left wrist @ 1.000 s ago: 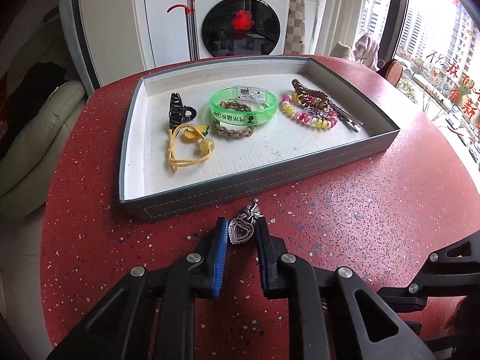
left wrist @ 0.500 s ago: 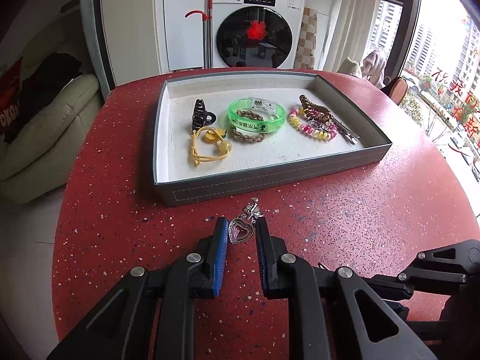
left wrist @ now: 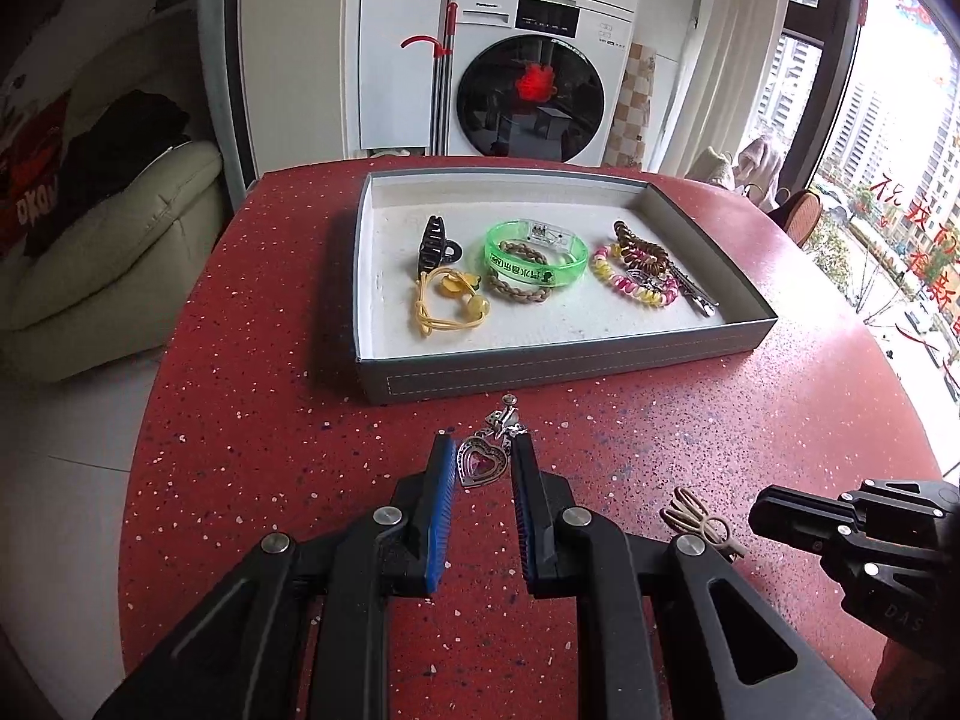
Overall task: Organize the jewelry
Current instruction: 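Grasp the white bunny hair clip with the right tool, then carry the heart pendant and bunny clip into the tray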
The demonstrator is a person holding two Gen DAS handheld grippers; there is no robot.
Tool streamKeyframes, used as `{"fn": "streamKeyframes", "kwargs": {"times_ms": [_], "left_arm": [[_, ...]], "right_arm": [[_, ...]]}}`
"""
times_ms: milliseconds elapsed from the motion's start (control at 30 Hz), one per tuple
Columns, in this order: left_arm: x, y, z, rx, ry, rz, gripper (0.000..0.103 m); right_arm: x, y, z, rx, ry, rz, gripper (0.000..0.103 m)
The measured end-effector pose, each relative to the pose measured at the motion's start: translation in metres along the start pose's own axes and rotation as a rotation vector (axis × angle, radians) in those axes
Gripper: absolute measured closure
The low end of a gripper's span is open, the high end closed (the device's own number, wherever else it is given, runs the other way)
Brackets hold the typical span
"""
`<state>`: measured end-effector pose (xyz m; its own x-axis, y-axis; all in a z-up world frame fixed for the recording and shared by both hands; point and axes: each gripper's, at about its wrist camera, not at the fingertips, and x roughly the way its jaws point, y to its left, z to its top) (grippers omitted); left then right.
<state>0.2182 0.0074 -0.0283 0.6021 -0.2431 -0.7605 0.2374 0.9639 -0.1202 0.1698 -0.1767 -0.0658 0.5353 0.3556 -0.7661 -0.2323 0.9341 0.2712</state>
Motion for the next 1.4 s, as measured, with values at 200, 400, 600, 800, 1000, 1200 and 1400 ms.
{"fn": "streamKeyframes", "kwargs": {"times_ms": [200, 400, 600, 800, 1000, 1200, 1400], "left_arm": [[-0.001, 0.003, -0.003, -0.006, 0.006, 0.0, 0.066], [-0.002, 0.004, -0.006, -0.01, 0.01, 0.003, 0.066], [-0.001, 0.004, -0.009, -0.008, 0.018, 0.002, 0.066], [-0.002, 0.003, -0.009, -0.008, 0.018, -0.003, 0.066], [-0.003, 0.002, -0.008, -0.007, 0.015, -0.001, 0.066], [-0.005, 0.0, -0.006, 0.0, 0.012, 0.001, 0.066], [-0.007, -0.002, 0.0, 0.006, 0.003, 0.003, 0.066]], "right_arm": [[0.008, -0.002, -0.005, -0.005, 0.037, 0.015, 0.097], [0.019, 0.006, -0.006, -0.044, 0.061, -0.007, 0.066], [0.028, 0.023, -0.009, -0.143, 0.087, -0.13, 0.069], [0.021, 0.016, -0.011, -0.096, 0.074, -0.139, 0.094], [0.008, -0.002, -0.009, 0.016, 0.036, -0.087, 0.094], [-0.005, -0.012, -0.004, 0.068, -0.004, -0.063, 0.094], [-0.015, -0.02, 0.003, 0.103, -0.039, -0.049, 0.094]]}}
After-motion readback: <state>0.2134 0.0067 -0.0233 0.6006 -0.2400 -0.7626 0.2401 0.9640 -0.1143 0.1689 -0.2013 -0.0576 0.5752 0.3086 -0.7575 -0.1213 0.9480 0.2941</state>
